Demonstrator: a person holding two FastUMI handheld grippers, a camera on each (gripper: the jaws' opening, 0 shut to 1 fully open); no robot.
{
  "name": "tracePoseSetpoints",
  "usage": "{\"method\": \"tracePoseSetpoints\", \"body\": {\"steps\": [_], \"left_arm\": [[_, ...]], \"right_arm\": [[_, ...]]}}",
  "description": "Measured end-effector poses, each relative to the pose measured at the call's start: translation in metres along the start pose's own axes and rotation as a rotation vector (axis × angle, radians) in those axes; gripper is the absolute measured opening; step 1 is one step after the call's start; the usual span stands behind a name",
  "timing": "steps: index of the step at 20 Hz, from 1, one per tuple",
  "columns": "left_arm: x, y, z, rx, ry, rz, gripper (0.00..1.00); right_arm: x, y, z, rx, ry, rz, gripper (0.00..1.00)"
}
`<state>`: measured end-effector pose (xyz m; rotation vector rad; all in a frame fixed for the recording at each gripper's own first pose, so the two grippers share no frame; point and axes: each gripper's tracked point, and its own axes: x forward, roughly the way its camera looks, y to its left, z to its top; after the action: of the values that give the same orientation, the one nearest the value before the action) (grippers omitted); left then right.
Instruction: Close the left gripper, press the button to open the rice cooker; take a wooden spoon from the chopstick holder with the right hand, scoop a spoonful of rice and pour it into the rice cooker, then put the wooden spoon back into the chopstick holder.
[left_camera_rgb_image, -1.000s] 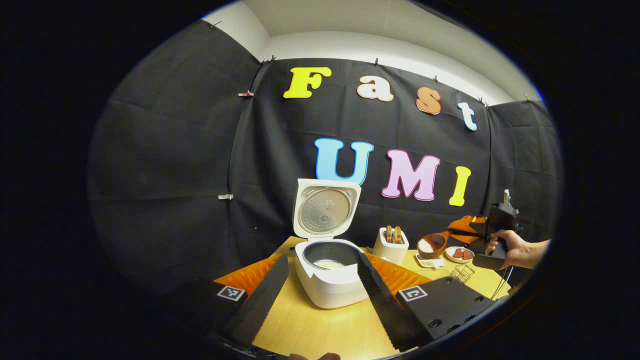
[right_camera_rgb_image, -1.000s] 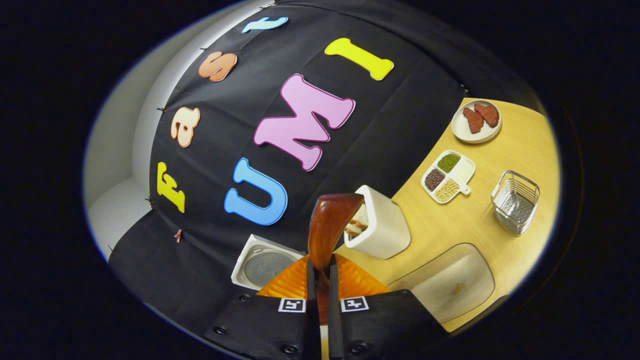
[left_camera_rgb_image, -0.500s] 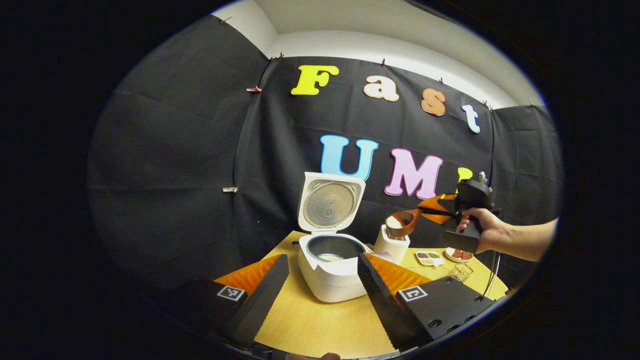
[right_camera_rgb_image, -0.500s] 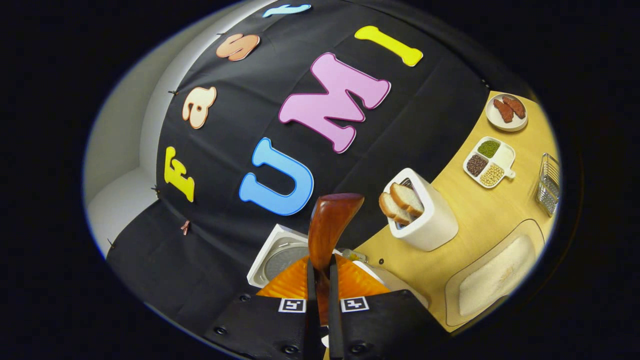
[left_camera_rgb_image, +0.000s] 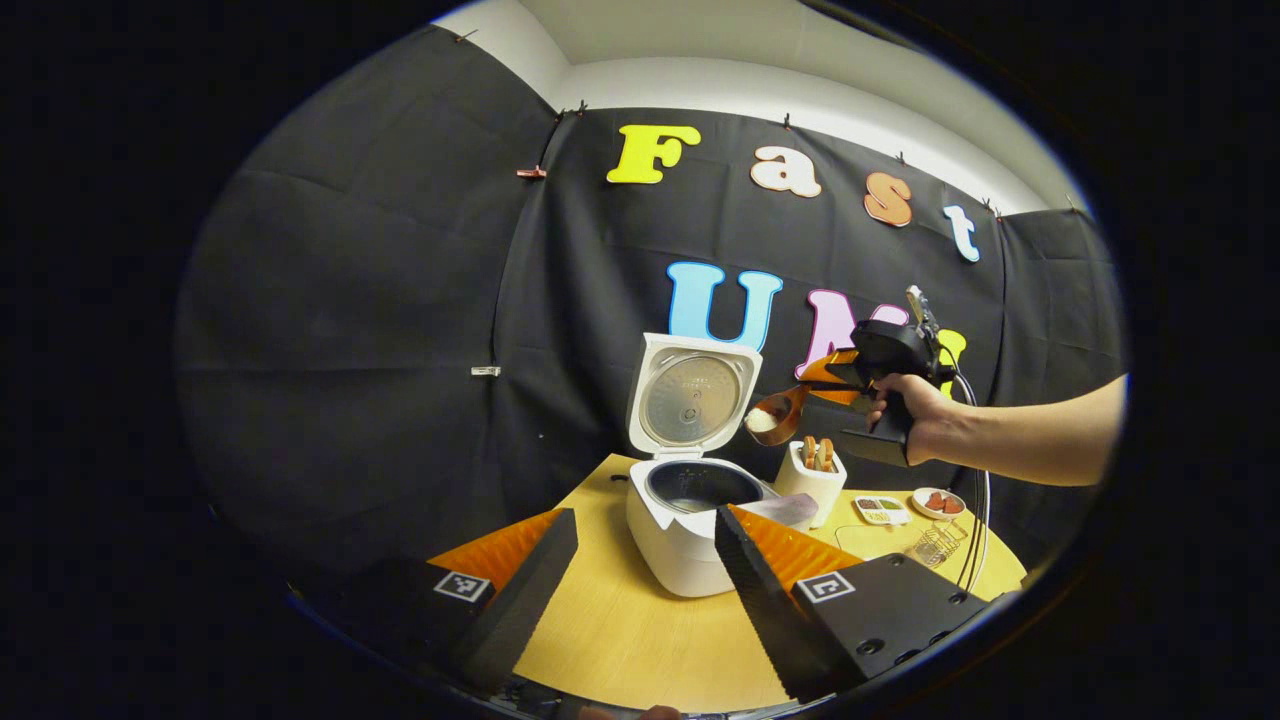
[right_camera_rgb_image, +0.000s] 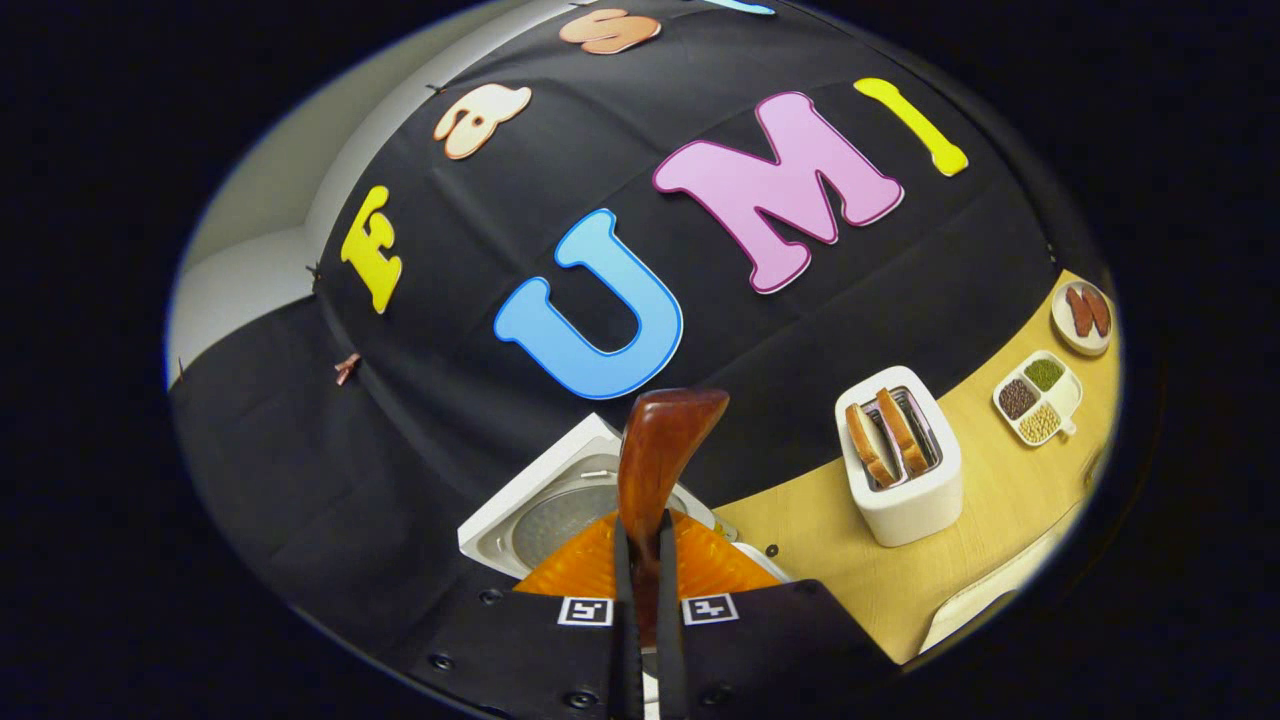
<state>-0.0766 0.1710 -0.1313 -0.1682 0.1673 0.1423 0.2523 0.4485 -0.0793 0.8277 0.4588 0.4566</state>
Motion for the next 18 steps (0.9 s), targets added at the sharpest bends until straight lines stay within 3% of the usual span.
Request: {"method": "tracePoseSetpoints", "body": {"steps": [8, 18], "left_arm": [[0.000, 0.012, -0.013, 0.025, 0.017, -0.006, 0.95], [-0.010, 0.022, -0.021, 0.000, 0.026, 0.007, 0.96]], "right_arm": [[0.026, 0.014, -0.024, -0.210, 0.012, -0.027, 0.10], [0.027, 0.052, -0.039, -0.542, 0.037, 0.046, 0.10]]}}
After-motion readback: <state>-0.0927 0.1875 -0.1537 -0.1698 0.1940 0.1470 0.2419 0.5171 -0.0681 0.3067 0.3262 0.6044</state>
